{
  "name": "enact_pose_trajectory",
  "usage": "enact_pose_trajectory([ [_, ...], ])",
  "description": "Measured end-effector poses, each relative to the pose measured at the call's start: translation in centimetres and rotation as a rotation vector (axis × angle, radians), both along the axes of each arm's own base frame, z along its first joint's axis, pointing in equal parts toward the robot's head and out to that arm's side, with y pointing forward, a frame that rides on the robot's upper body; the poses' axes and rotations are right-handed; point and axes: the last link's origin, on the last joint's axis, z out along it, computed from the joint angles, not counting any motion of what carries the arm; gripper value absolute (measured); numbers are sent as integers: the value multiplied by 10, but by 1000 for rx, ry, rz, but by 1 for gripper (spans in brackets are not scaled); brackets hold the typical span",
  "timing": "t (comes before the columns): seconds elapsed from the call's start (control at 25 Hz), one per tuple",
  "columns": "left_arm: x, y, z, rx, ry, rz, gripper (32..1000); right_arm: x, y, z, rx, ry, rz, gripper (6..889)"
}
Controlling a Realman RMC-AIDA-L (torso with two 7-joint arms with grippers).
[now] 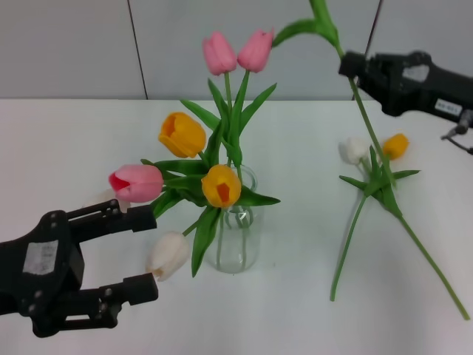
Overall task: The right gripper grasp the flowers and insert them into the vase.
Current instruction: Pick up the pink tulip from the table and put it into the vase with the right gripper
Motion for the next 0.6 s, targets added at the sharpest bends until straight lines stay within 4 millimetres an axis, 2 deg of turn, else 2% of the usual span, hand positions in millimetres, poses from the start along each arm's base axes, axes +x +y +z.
enact_pose_trajectory([
  [0.2,1,1,0,0,0,-3,834,-29,9,-3,-2,33,100,18],
  [0.44,1,1,-1,-1,-1,-4,835,-71,21,-18,-52,105,209,17],
  [0.6,3,2,-1,-2,-3,-10,834,-90,28,-27,-66,99,251,17],
])
